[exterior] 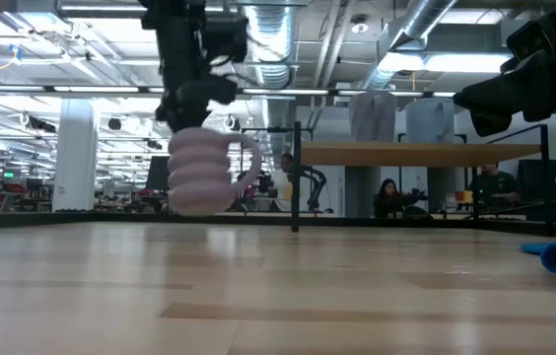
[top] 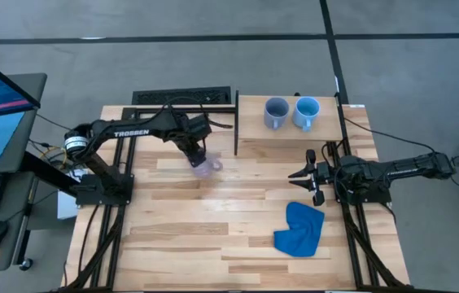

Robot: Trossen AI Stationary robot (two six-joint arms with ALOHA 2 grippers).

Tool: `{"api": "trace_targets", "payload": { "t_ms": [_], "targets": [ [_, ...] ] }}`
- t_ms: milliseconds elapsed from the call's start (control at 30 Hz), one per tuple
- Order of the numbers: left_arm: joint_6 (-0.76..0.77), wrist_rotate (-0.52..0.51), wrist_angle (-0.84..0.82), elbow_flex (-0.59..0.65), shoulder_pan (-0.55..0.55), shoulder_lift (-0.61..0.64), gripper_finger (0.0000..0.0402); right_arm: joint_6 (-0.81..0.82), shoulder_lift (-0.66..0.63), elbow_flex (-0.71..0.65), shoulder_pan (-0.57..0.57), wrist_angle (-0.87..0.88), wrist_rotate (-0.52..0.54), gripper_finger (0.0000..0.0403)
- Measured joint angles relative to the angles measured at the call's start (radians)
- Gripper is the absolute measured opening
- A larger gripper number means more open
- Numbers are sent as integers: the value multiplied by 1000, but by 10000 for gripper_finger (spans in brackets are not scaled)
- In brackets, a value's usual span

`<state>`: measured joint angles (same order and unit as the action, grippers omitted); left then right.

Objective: Stack small to large cups/mugs on shelf
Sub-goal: Put the purple mug on the shelf

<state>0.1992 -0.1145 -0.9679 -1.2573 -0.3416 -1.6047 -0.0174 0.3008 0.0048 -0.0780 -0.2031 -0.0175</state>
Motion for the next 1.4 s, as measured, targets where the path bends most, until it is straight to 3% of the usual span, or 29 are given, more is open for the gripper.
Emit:
{"api": "trace_targets", "payload": {
  "t_ms": [367, 633, 800, 1067, 1200, 1400],
  "targets": [
    [-88, 1, 61, -129, 207, 0, 3, 0, 0, 0, 0, 9, 0, 99],
    [-260, -41, 267, -136, 365, 0, 3, 0, 0, 0, 0, 8, 0, 99],
    [-289, -76, 330, -136, 393, 0, 3, 0, 0, 0, 0, 8, 0, 99],
    [-275, -38, 350, -150, 386, -52, 3, 0, 0, 0, 0, 7, 0, 99],
    [-304, -28, 284, -257, 388, -151, 3, 0, 0, 0, 0, -2, 0, 99],
    [-359, -32, 90, -518, 386, -325, 2, 0, 0, 0, 0, -4, 0, 99]
  ]
}}
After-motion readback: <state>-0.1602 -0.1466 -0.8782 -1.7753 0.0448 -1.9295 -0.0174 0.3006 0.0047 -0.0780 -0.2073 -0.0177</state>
